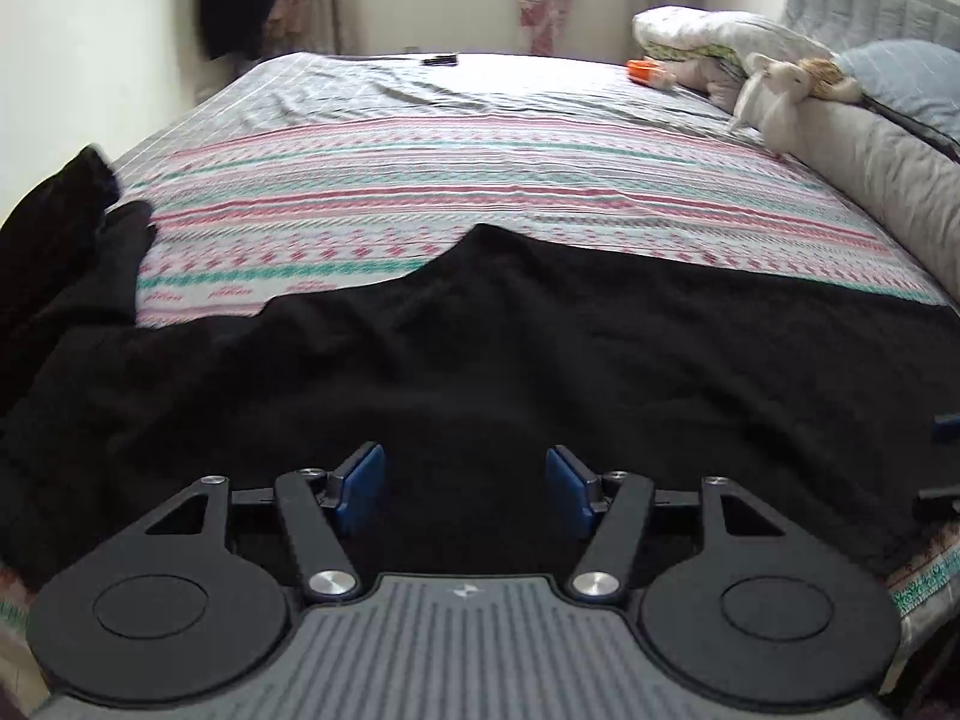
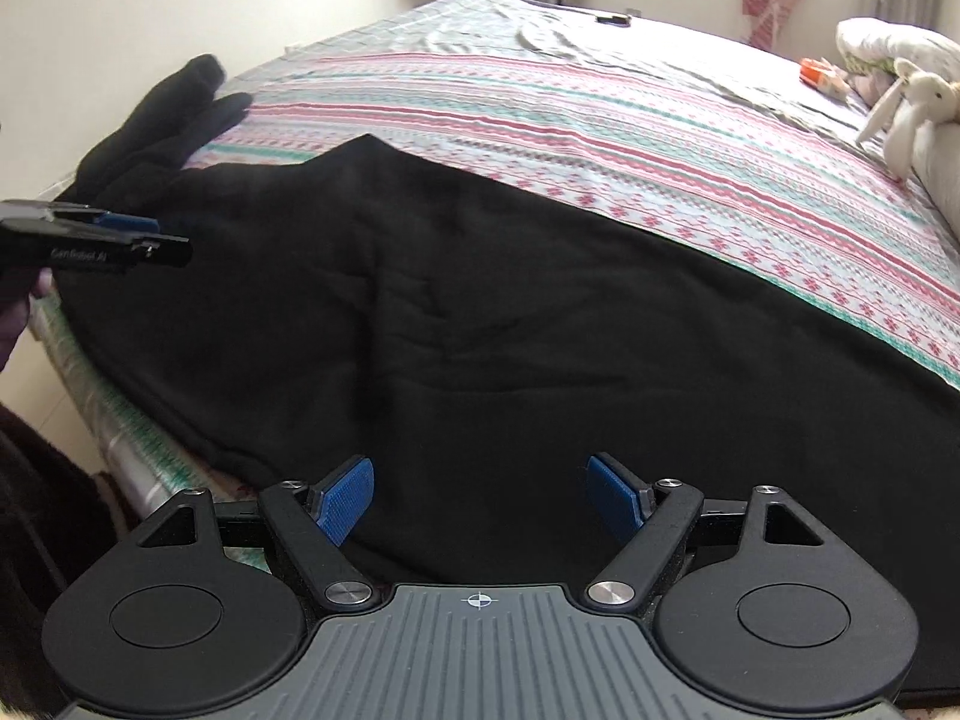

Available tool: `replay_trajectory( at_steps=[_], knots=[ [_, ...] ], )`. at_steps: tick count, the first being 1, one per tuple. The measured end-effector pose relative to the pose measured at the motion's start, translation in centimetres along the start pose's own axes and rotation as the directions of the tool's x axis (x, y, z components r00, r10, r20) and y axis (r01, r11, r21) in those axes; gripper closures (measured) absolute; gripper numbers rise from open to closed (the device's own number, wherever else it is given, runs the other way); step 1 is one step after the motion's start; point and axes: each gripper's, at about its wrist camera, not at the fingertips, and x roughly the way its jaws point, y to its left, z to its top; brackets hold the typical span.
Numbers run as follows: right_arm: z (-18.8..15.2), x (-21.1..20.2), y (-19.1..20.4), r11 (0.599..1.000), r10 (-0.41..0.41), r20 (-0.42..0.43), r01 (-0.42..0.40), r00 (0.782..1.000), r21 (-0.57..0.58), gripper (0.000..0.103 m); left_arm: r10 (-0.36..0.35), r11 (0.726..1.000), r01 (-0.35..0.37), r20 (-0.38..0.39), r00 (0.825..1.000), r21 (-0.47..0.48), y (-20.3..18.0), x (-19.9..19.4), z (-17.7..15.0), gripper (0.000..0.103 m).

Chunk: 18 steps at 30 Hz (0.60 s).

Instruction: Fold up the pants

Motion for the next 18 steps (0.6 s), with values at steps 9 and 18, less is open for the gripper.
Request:
replay_trajectory(
  at_steps=[9,18],
  knots=[
    [-1.3,0.4,6.3,0.971,0.021,0.063,-0.005,0.998,-0.240,0.025,0.196,0.907,-0.179,0.007,0.981,-0.382,11.0,-3.9,-2.1,0.021],
    [-1.1,2.7,8.2,0.944,0.029,0.039,-0.014,0.999,-0.331,0.029,0.175,0.774,-0.148,-0.017,0.984,-0.616,17.9,-4.1,-5.6,0.038]
  ],
)
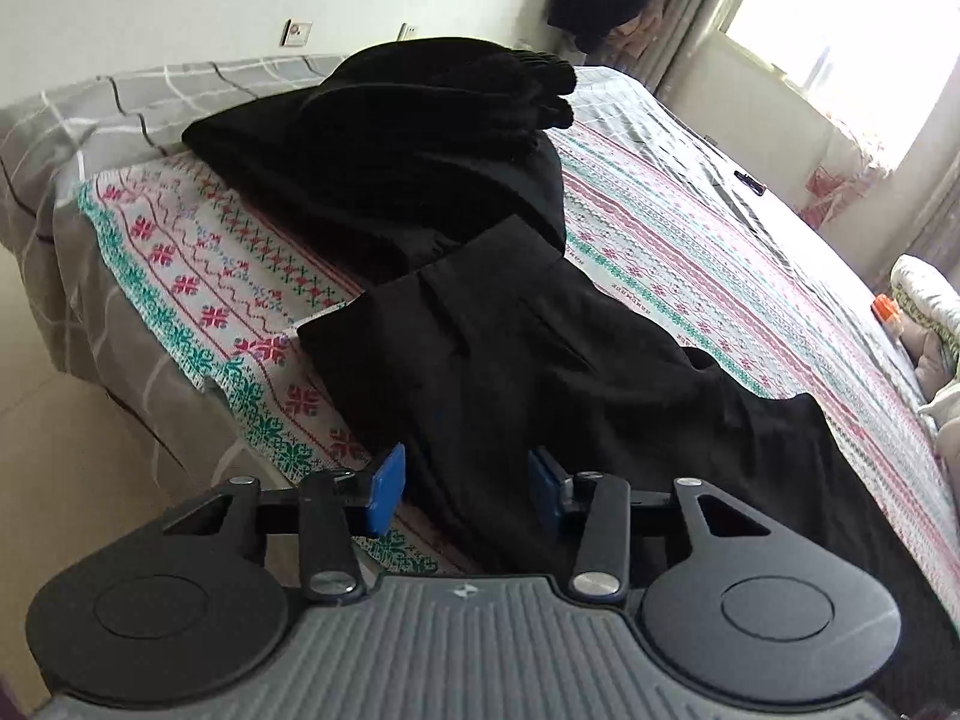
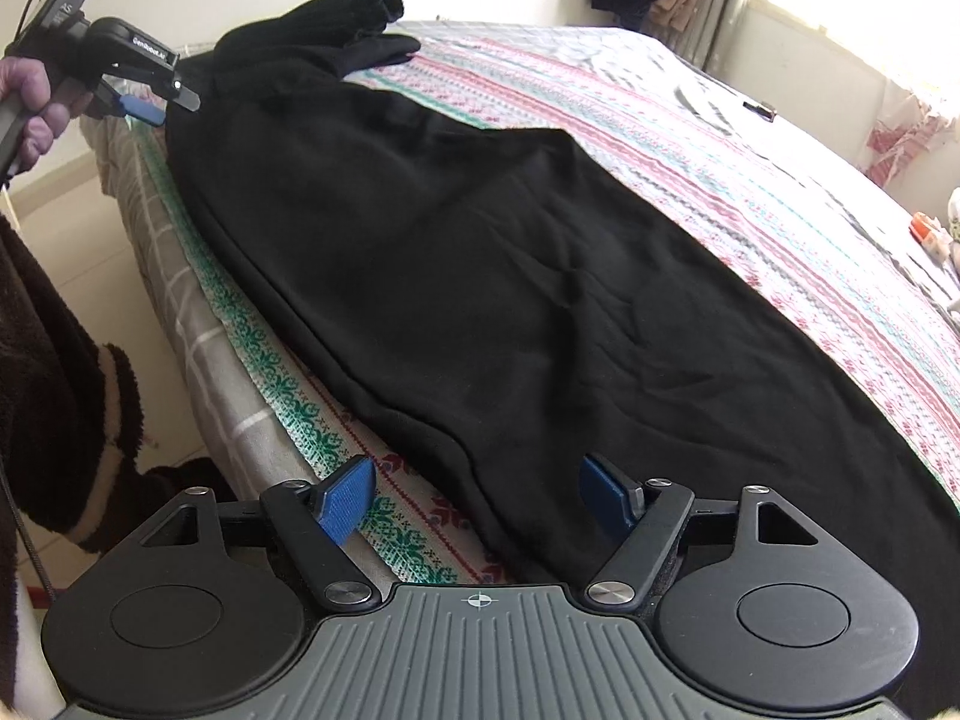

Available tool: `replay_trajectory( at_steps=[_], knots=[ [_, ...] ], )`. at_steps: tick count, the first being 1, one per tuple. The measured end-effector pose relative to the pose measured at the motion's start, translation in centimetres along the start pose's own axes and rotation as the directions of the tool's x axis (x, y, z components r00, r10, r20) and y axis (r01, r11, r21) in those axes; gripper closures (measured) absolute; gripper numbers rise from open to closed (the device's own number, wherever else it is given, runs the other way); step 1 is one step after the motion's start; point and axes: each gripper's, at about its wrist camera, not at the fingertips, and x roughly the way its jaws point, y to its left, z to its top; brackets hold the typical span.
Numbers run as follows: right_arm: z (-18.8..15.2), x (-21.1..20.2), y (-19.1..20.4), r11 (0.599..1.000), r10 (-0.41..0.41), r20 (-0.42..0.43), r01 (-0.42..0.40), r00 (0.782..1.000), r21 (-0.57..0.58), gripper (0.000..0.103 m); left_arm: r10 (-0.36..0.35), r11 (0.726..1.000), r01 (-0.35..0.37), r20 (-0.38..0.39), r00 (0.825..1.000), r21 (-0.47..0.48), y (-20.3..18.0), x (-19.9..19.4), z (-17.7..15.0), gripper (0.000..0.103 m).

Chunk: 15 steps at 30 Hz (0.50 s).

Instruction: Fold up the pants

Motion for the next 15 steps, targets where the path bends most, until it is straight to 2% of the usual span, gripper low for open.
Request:
replay_trajectory(
  at_steps=[5,7,8,10,13,15],
  knots=[
    [-0.1,0.4,0.0,0.999,0.017,-0.001,-0.017,1.000,0.031,0.029,0.009,0.996,-0.009,-0.003,1.000,-0.094,1.5,1.6,0.2,0.054],
    [-0.2,0.4,0.0,0.999,0.018,0.001,-0.018,1.000,0.033,0.029,0.001,0.993,0.001,0.016,1.000,-0.122,1.7,1.9,0.3,0.057],
    [-0.3,0.4,0.0,0.999,0.018,0.003,-0.018,1.000,0.034,0.029,0.001,0.992,0.002,0.023,1.000,-0.129,1.7,2.0,0.3,0.064],
    [-0.5,0.3,0.0,0.999,0.019,0.009,-0.020,1.000,0.037,0.029,0.022,0.994,-0.017,0.046,0.999,-0.110,1.4,2.0,0.2,0.075],
    [-0.5,0.0,-0.1,0.999,0.035,0.013,-0.036,0.999,0.038,0.032,0.090,0.995,-0.082,0.138,0.986,-0.062,0.4,1.1,0.4,0.076],
    [-0.6,-0.2,-0.4,0.997,0.059,0.018,-0.059,0.998,0.046,0.032,0.128,0.992,-0.128,0.171,0.977,-0.015,-0.3,1.0,0.6,0.076]
  ],
)
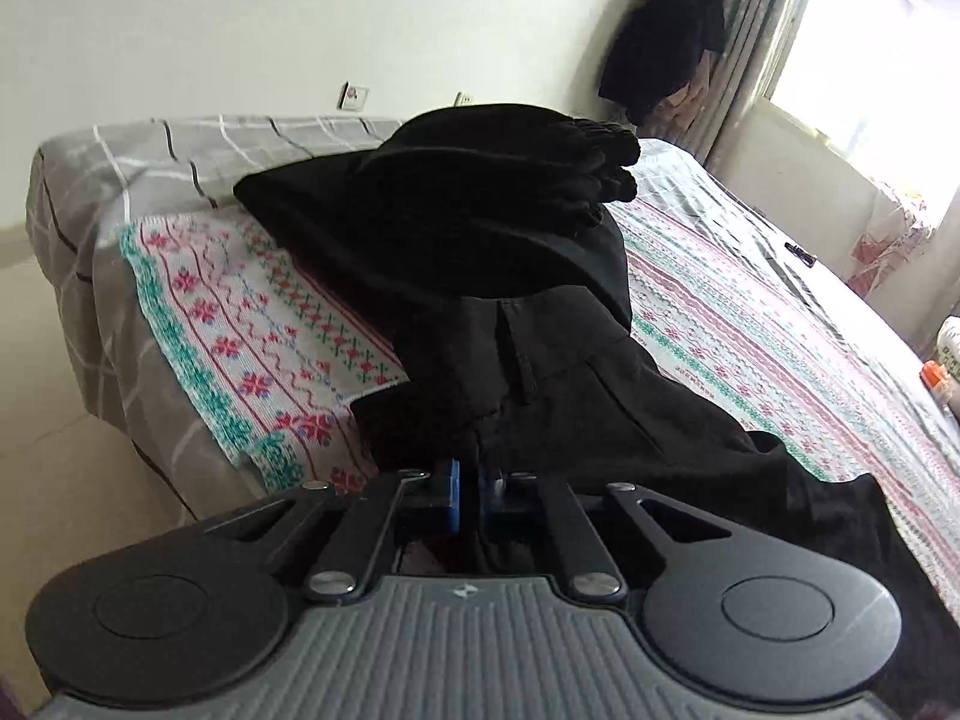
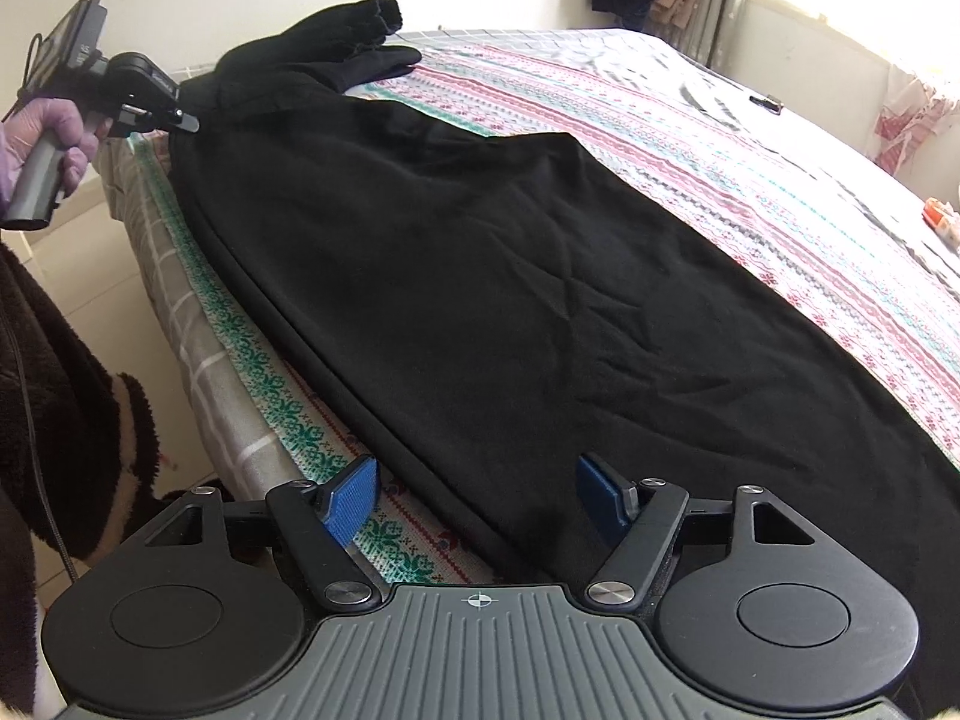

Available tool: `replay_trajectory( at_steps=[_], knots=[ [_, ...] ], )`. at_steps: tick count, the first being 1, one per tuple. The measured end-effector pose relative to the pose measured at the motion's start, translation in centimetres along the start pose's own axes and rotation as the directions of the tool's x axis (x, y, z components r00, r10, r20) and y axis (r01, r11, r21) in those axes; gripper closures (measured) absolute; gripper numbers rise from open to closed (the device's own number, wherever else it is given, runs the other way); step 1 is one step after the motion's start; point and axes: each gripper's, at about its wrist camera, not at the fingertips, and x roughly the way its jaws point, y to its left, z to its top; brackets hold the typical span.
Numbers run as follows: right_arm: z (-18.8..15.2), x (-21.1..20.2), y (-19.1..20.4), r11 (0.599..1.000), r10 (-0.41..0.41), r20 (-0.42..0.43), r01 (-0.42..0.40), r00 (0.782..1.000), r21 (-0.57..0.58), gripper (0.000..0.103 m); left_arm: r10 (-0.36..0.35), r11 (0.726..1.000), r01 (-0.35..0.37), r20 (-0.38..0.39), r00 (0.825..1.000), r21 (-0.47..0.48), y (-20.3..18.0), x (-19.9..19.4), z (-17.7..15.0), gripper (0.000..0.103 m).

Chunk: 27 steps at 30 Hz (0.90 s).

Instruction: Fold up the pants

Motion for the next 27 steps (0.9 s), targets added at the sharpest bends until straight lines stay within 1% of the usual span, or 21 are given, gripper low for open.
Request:
replay_trajectory(
  at_steps=[1,3,4,6,7,8,9,10,11,13,15,17,18,19,21,22,24,25,26,27],
  knots=[
    [0.0,-0.1,-0.2,1.000,0.014,0.000,-0.014,1.000,0.013,0.032,0.016,1.000,-0.016,-0.011,1.000,0.027,-0.3,0.4,0.0,0.075],
    [0.0,-0.3,-0.7,0.998,0.037,0.004,-0.037,0.999,0.042,0.032,0.037,0.997,-0.031,-0.075,0.997,0.070,-0.7,1.6,-0.4,0.071],
    [0.0,-0.4,-0.9,0.997,0.045,0.009,-0.046,0.999,0.058,0.032,0.038,0.997,-0.033,-0.074,0.997,0.074,-0.7,1.6,-0.6,0.070],
    [0.0,-0.7,-1.4,0.995,0.059,0.009,-0.060,0.998,0.083,0.032,0.051,0.995,-0.046,-0.056,0.997,0.083,-1.0,0.9,-0.7,0.065],
    [0.0,-0.6,-1.6,0.994,0.060,-0.010,-0.059,0.998,0.090,0.032,0.062,0.994,-0.058,-0.043,0.997,0.091,-1.2,0.5,-0.7,0.056],
    [0.0,-0.2,-1.8,0.995,0.047,-0.052,-0.042,0.998,0.088,0.032,0.074,0.993,-0.071,-0.025,0.997,0.098,-1.3,0.0,-0.7,0.049],
    [-0.2,0.2,-2.0,0.994,0.036,-0.082,-0.028,0.996,0.102,0.029,0.084,0.991,-0.083,-0.005,0.996,0.105,-1.3,-0.5,-0.6,0.047],
    [-0.2,0.2,-2.6,0.989,0.048,-0.096,-0.033,0.994,0.144,0.029,0.094,0.989,-0.095,0.016,0.995,0.113,-1.4,-1.1,-0.5,0.045],
    [-0.1,0.1,-3.0,0.987,0.049,-0.112,-0.031,0.992,0.159,0.029,0.102,0.987,-0.105,0.034,0.994,0.119,-1.4,-1.6,-0.4,0.043],
    [0.0,-0.1,-3.7,0.982,0.040,-0.153,-0.010,0.987,0.189,0.029,0.108,0.985,-0.116,0.069,0.992,0.131,-1.7,-2.3,-0.2,0.042],
    [-0.3,-0.6,-4.4,0.973,0.066,-0.147,-0.031,0.987,0.230,0.030,0.095,0.979,-0.111,0.096,0.991,0.170,-2.4,-2.8,0.3,0.043],
    [-0.3,-1.2,-5.3,0.959,0.090,-0.118,-0.055,0.989,0.277,0.030,0.047,0.969,-0.069,0.096,0.994,0.237,-3.8,-2.3,1.0,0.043],
    [-0.2,-1.4,-5.7,0.953,0.095,-0.100,-0.062,0.990,0.296,0.030,0.020,0.959,-0.042,0.079,0.997,0.279,-4.7,-1.8,1.4,0.043],
    [-0.1,-1.5,-6.0,0.947,0.097,-0.085,-0.066,0.992,0.316,0.030,-0.008,0.944,-0.007,0.044,0.999,0.329,-5.8,-0.9,1.8,0.043],
    [0.1,-1.0,-6.6,0.935,0.093,-0.085,-0.058,0.992,0.349,0.030,-0.073,0.907,0.072,-0.013,0.997,0.415,-8.0,1.0,2.2,0.043],
    [0.1,-0.6,-6.7,0.932,0.085,-0.096,-0.045,0.992,0.359,0.030,-0.088,0.881,0.090,-0.025,0.996,0.464,-9.0,1.9,2.3,0.043],
    [0.3,0.2,-6.7,0.934,0.053,-0.127,-0.004,0.991,0.358,0.030,-0.081,0.824,0.074,-0.013,0.997,0.562,-10.9,3.6,2.2,0.045],
    [0.4,0.3,-6.6,0.939,0.035,-0.119,0.008,0.992,0.345,0.030,-0.083,0.802,0.077,-0.017,0.996,0.592,-11.6,4.4,2.3,0.046],
    [0.6,0.3,-6.6,0.941,0.024,-0.126,0.020,0.992,0.338,0.030,-0.102,0.786,0.104,-0.037,0.994,0.609,-12.1,5.1,2.3,0.050],
    [0.7,0.4,-6.6,0.940,0.015,-0.125,0.028,0.992,0.339,0.030,-0.133,0.776,0.149,-0.071,0.989,0.614,-12.4,5.9,2.4,0.053]
  ],
)
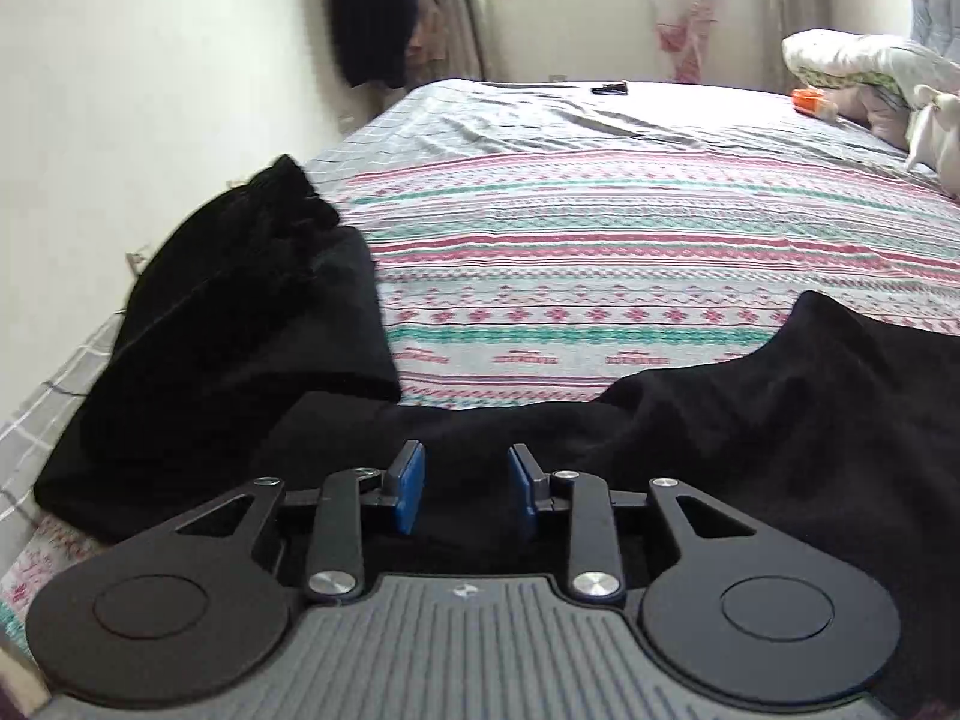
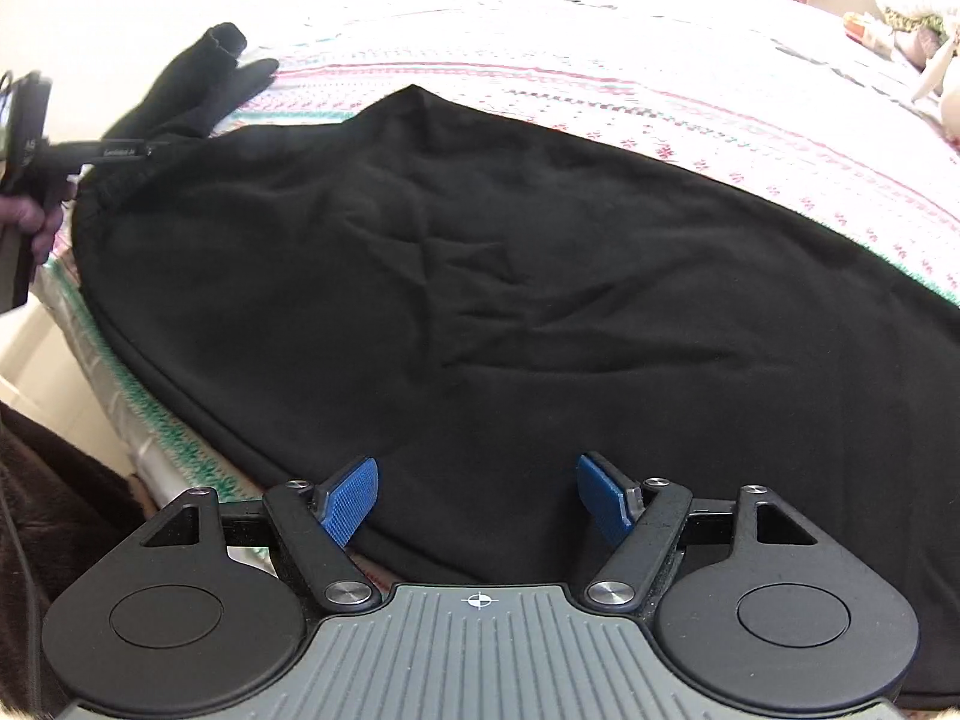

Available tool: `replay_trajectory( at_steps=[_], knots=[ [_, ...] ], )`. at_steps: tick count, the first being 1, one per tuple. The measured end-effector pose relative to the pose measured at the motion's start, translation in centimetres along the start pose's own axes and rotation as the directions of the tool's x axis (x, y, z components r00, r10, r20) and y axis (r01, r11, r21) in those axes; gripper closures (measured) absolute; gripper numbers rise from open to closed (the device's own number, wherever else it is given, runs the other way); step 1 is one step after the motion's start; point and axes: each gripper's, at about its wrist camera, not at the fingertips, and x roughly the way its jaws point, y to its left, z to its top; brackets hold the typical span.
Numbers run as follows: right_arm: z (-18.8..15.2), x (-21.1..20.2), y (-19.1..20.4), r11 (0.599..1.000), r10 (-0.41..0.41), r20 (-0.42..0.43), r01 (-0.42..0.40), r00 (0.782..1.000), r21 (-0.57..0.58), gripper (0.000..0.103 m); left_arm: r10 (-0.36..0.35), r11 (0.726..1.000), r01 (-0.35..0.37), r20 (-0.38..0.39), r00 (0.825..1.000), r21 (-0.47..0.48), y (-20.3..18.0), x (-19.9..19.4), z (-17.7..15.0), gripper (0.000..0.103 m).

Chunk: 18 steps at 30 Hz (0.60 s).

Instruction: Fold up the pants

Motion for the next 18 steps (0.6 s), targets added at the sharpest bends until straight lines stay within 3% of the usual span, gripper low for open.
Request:
replay_trajectory(
  at_steps=[2,3,5,7,9,13,16,18],
  knots=[
    [0.1,0.3,-0.1,1.000,-0.010,0.007,0.010,1.000,0.002,0.030,-0.078,0.997,0.078,-0.021,0.997,0.002,-0.1,1.6,0.2,0.060],
    [0.1,0.6,-0.2,1.000,-0.018,0.008,0.018,1.000,-0.003,0.029,-0.081,0.997,0.081,-0.035,0.996,0.005,-0.2,2.4,0.1,0.063],
    [0.0,0.8,0.1,0.999,-0.036,0.017,0.037,0.999,-0.039,0.028,0.008,1.000,-0.008,-0.052,0.999,0.001,0.0,4.1,-0.1,0.071],
    [-0.1,1.0,0.4,0.996,-0.054,0.020,0.055,0.998,-0.075,0.026,0.107,0.992,-0.111,-0.058,0.992,-0.061,1.5,5.1,-0.5,0.080],
    [-0.2,1.1,0.5,0.995,-0.059,0.026,0.061,0.998,-0.077,0.025,0.092,0.987,-0.096,-0.037,0.995,-0.130,3.1,5.4,-0.8,0.080],
    [-0.2,1.1,0.4,0.995,-0.054,0.027,0.056,0.998,-0.078,0.024,0.155,0.984,-0.155,0.002,0.988,-0.085,2.5,5.7,-1.0,0.079],
    [-0.5,1.0,0.3,0.995,-0.052,0.032,0.055,0.998,-0.080,0.024,0.168,0.971,-0.167,-0.007,0.986,-0.169,2.6,5.3,-0.9,0.080],
    [-0.7,0.7,0.1,0.995,-0.053,0.035,0.055,0.998,-0.078,0.026,0.181,0.968,-0.183,-0.023,0.983,-0.173,2.0,4.5,-0.8,0.079]
  ],
)
